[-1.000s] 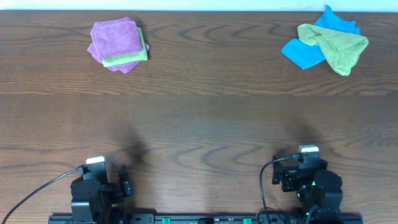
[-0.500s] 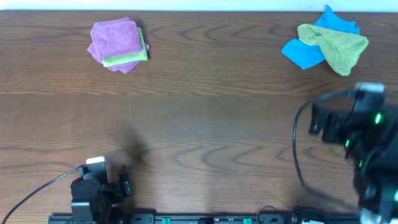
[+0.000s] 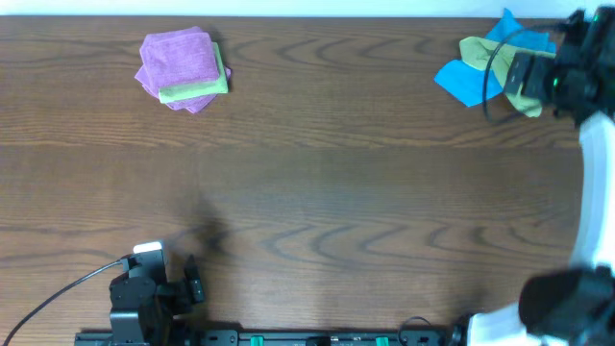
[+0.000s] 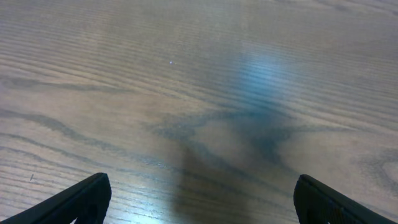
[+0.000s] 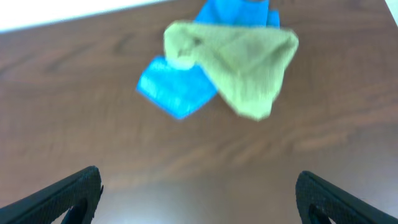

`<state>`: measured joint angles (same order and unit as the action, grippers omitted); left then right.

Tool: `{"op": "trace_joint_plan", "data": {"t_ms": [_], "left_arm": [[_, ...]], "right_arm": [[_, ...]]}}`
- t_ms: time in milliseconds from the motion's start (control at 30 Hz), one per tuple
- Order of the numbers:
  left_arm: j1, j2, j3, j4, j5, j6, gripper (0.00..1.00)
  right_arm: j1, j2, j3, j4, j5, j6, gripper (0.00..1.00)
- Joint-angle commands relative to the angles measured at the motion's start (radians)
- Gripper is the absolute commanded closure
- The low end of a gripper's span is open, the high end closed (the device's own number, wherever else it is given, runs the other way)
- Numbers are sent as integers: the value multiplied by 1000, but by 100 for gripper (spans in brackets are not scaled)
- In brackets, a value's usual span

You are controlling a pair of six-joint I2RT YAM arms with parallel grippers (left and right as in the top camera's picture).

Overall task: Fold the cloth
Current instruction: 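Reach the right gripper to the lime-green cloth and grasp it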

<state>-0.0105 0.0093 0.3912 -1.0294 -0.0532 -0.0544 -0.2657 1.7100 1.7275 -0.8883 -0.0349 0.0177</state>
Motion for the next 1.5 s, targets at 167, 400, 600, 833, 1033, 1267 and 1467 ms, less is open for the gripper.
{"op": "trace_joint_plan", "data": {"t_ms": [167,400,600,833,1033,1267,1467], "left_arm": [[-5,-5,-3,-6,-12,6,5],[-5,-5,-3,-6,-12,6,5],[-5,-5,-3,-6,-12,6,5],[-5,-5,-3,-6,-12,6,5],[-5,-5,-3,-6,-13,6,5],[-5,-5,-3,-6,-12,6,5],[-5,-5,-3,-6,-12,6,5]], "right_arm": [[-54,204,40,227,-18,-26,1],[-69,359,40,444,51,-22,1],[-68,470,40,536,114,-23,1],[-68,562,40,632,111,-23,1],[-68,611,40,674,102,-23,7],[-67,639,40,698,106,-23,48],[-58,595,40,705,118,-80,99]]}}
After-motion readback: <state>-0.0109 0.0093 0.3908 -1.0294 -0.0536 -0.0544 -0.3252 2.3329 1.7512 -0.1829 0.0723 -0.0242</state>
